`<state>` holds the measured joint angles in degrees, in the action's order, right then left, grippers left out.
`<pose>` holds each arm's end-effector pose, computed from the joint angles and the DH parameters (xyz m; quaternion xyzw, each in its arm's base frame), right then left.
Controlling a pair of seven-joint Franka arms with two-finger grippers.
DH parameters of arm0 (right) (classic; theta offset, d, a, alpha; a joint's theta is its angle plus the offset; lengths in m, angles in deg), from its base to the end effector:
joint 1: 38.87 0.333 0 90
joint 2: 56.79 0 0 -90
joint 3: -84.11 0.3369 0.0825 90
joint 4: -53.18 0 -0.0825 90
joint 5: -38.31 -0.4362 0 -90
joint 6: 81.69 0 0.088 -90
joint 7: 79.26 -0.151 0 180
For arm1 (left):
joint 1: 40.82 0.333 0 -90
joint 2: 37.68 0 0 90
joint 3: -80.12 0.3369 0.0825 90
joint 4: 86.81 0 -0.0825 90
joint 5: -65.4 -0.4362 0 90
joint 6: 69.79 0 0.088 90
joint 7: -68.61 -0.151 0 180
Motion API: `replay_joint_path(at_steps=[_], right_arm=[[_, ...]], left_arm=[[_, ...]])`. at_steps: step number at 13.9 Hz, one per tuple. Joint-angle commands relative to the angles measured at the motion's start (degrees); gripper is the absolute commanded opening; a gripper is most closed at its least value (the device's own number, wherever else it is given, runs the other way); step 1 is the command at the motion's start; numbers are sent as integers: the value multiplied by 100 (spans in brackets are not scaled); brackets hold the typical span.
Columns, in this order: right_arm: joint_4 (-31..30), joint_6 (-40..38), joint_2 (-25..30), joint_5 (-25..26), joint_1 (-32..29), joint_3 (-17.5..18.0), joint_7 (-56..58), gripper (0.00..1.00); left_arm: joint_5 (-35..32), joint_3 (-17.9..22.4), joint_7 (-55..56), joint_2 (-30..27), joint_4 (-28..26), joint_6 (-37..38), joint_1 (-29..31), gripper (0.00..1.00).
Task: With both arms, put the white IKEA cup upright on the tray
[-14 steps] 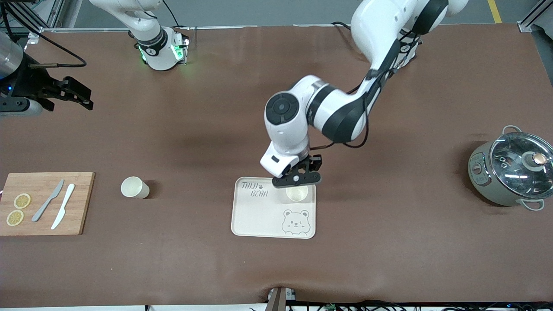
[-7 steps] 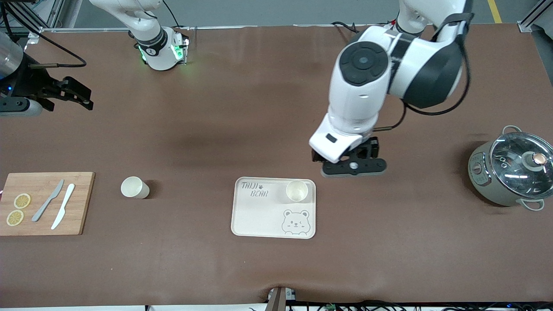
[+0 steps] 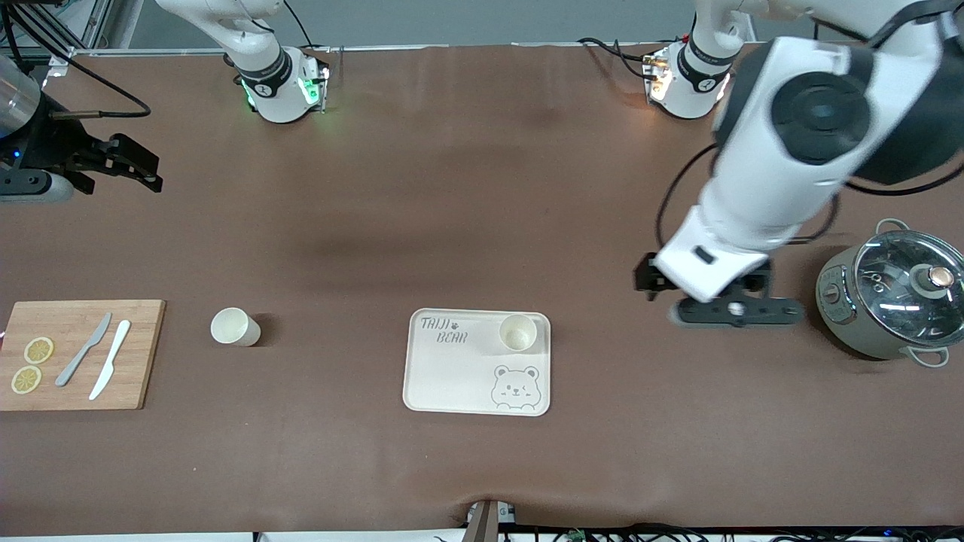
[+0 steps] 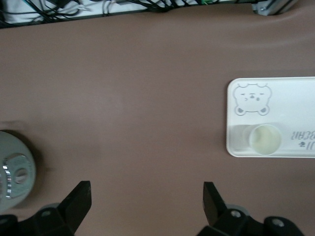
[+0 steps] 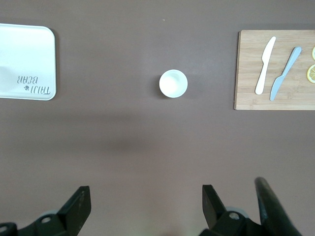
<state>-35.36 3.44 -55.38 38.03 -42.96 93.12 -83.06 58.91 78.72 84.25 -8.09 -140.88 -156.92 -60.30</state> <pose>0.5861 0.0523 0.6219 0.9998 0.0099 -0.0176 0.0008 0.7176 -0.2493 0.5708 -0.9975 0.0393 -0.0445 0.0385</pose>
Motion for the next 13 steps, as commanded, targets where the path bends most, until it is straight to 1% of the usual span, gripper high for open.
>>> replay_joint_path(at_steps=[1, 4, 6, 8, 10, 12, 13], right_arm=[[47, 56, -27, 98, 31, -4, 19, 100], [91, 143, -115, 107, -39, -30, 194, 100], [100, 301, -229, 133, -153, -57, 537, 100], [117, 451, -422, 142, -399, -57, 975, 100], [301, 566, -676, 142, -628, -57, 1337, 100], [547, 609, -975, 142, -786, -57, 1347, 100], [566, 749, -1072, 142, -882, -65, 1329, 100]], left_arm=[[139, 44, -691, -260, -130, 108, 391, 100], [148, 35, -1464, -313, -130, 108, 989, 100], [148, 44, -1764, -313, -139, 108, 1244, 100], [183, 35, -2019, -322, -139, 108, 1543, 100], [306, 35, -2222, -322, -139, 108, 1798, 100], [333, 27, -2345, -330, -139, 108, 1992, 100], [385, 18, -2346, -330, -139, 108, 2062, 100]])
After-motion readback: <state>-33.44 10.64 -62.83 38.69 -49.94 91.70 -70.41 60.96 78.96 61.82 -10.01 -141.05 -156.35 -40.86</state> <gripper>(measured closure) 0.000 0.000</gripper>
